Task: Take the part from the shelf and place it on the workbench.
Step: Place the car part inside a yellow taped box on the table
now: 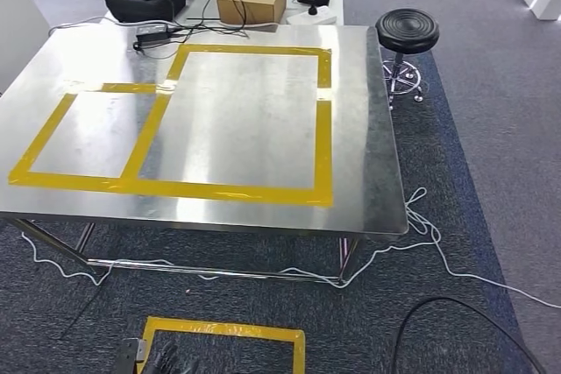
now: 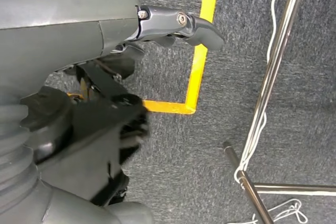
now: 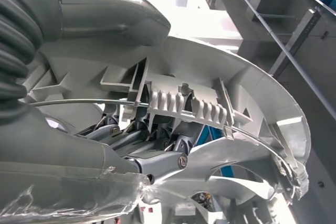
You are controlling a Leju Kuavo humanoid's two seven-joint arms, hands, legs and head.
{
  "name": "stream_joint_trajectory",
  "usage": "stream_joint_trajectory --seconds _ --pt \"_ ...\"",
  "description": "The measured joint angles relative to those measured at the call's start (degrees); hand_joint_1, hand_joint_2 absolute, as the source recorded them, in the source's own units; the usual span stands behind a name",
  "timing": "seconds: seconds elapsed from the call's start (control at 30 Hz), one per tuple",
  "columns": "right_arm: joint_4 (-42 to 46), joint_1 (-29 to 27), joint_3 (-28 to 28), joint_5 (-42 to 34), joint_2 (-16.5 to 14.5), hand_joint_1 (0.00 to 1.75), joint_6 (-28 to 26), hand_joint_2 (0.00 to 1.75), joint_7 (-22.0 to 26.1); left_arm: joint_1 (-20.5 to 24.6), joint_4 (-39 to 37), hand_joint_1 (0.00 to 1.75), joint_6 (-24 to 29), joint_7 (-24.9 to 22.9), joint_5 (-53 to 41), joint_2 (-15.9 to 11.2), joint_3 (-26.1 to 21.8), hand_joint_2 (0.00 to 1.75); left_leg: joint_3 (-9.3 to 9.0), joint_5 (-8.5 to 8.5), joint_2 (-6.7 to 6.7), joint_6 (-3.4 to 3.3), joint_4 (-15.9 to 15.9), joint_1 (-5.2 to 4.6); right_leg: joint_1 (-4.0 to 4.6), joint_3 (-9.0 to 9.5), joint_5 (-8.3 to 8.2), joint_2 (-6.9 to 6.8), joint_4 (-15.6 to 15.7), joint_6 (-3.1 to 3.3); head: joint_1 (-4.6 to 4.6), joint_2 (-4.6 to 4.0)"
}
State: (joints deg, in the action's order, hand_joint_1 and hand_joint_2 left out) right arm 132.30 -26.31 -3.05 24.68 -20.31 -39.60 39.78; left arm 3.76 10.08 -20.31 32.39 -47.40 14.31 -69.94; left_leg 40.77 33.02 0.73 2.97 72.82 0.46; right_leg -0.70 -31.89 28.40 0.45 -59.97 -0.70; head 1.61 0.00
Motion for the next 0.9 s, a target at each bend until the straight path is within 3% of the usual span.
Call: stream_joint_trajectory --seconds 0.03,0.07,0.13,0.2,0.27,0.37,0.43,0.5,0.53,0.57,0.6,0.63,0.7,0.73,0.83,0.9 --pt "0.0 0.0 0.0 0.0 0.0 1.75 0.0 1.75 0.0 0.0 0.0 0.0 0.0 0.0 0.0 0.0 0.0 1.75 0.82 0.1 0.0 0.04 1.7 0.0 0.0 0.01 0.01 -0.01 0.0 0.0 0.02 0.0" --pt "0.0 0.0 0.0 0.0 0.0 1.75 0.0 1.75 0.0 0.0 0.0 0.0 0.1 0.0 0.2 0.0 0.0 1.75 0.58 -0.94 -0.01 0.02 1.2 0.0 -0.02 0.08 0.04 0.01 0.0 -0.03 0.02 0.0" --pt "0.0 0.0 0.0 0.0 0.0 1.75 0.0 1.75 0.0 0.0 0.0 0.0 0.5 -0.2 0.5 0.0 0.0 1.75 -2.65 -4.88 -0.07 -0.13 -5.2 0.02 -0.1 0.38 0.21 0.08 0.0 -0.27 0.06 0.0" --pt "0.0 0.0 0.0 0.0 0.0 1.75 0.0 1.75 0.0 0.2 0.0 0.0 1.0 -0.6 0.7 0.0 0.0 1.75 -6.13 -6.94 -0.1 -0.57 -12.0 -0.06 0.07 0.43 0.54 0.2 -0.1 -0.87 0.18 -0.01" --pt "0.0 0.0 0.0 0.0 0.0 1.75 0.0 1.75 0.0 0.3 0.0 0.0 1.6 -0.9 0.8 0.1 0.0 1.75 -7.15 -6.72 -0.05 -1.31 -14.2 -0.23 0.26 0.37 0.64 0.28 0.2 -1.53 0.19 -0.01" --pt "0.0 0.0 0.0 0.0 0.0 1.75 0.0 1.75 0.0 0.4 0.0 0.0 1.9 -1.1 0.8 0.1 0.0 1.75 -7.26 -6.82 -0.05 -2.53 -14.4 -0.03 0.18 0.31 1.36 0.2 -0.5 -2.41 -0.03 0.0" --pt "0.0 0.0 0.0 0.1 0.0 1.75 0.0 1.75 0.0 0.4 0.0 0.0 1.9 -1.1 0.8 0.2 -0.1 1.75 -7.37 -6.81 -0.08 -3.06 -14.5 0.07 0.17 -2.02 4.28 0.09 -5.6 -2.84 -0.34 0.0" --pt "-0.1 0.0 0.0 0.6 0.0 1.75 0.0 1.75 0.0 0.4 0.0 0.0 1.7 -1.1 0.7 0.1 -0.1 1.75 -7.4 -6.72 -0.11 -3.27 -14.5 -0.03 0.17 -5.91 7.43 0.07 -13.1 -3.03 -0.56 0.0" --pt "-0.3 0.0 0.0 1.1 0.0 1.75 0.0 1.75 0.0 0.3 0.0 0.0 1.5 -1.1 0.6 0.1 -0.1 1.75 -7.45 -6.69 -0.11 -3.32 -14.5 -0.1 0.17 -7.16 7.72 0.07 -15.2 -3.01 -0.61 0.0" --pt "-0.6 0.2 0.1 1.5 0.0 1.75 0.0 1.75 0.0 0.3 0.0 0.0 1.1 -1.1 0.4 0.0 -0.1 1.75 -7.55 -6.65 -0.09 -3.34 -14.5 -0.16 0.18 -7.37 6.81 0.07 -15.1 -2.9 -0.64 0.0" --pt "-1.1 0.5 0.2 1.9 0.1 1.75 0.0 1.75 0.0 0.3 0.0 0.0 0.7 -1.1 0.3 -0.1 -0.1 1.75 -7.69 -6.6 -0.05 -3.34 -14.5 -0.2 0.2 -6.44 4.9 0.07 -12.7 -2.72 -0.67 0.0" --pt "-1.7 0.8 0.5 2.1 0.3 1.75 0.0 1.75 -0.1 0.3 0.0 0.0 0.3 -1.1 0.1 -0.2 -0.1 1.75 -7.87 -6.53 -0.01 -3.29 -14.5 -0.22 0.22 -4.67 2.57 0.06 -8.7 -2.47 -0.73 0.0" --pt "-3.0 1.6 1.1 2.2 0.6 1.75 0.0 1.75 -0.1 0.4 0.0 0.0 -0.1 -1.1 0.0 -0.3 -0.1 1.75 -8.09 -6.4 0.04 -2.95 -14.5 -0.4 0.38 -1.58 -0.3 0.05 -1.8 -2.0 -0.78 0.0" --pt "-3.4 1.9 1.3 2.2 0.7 1.75 0.0 1.75 -0.2 0.3 0.0 0.0 -0.2 -1.1 0.0 -0.4 -0.1 1.75 -8.1 -6.42 0.06 -2.66 -14.6 -0.46 0.48 -0.87 -0.79 0.06 -0.2 -1.77 -0.78 0.0" --pt "-4.4 2.3 1.6 2.2 0.8 1.75 0.0 1.75 -0.2 0.3 0.0 0.0 -0.3 -1.1 0.0 -0.5 -0.1 1.75 -8.12 -6.68 0.07 -1.63 -15.0 -0.42 0.54 -0.74 -1.2 0.07 0.6 -0.88 -0.77 0.0" --pt "-4.9 2.5 1.7 2.2 0.8 1.75 0.0 1.75 -0.1 0.4 0.0 0.0 -0.3 -1.1 -0.1 -0.6 -0.1 1.75 -7.25 -5.26 0.01 -0.93 -13.1 -0.41 0.23 -0.58 -1.63 0.01 1.2 -0.22 -0.55 0.0"
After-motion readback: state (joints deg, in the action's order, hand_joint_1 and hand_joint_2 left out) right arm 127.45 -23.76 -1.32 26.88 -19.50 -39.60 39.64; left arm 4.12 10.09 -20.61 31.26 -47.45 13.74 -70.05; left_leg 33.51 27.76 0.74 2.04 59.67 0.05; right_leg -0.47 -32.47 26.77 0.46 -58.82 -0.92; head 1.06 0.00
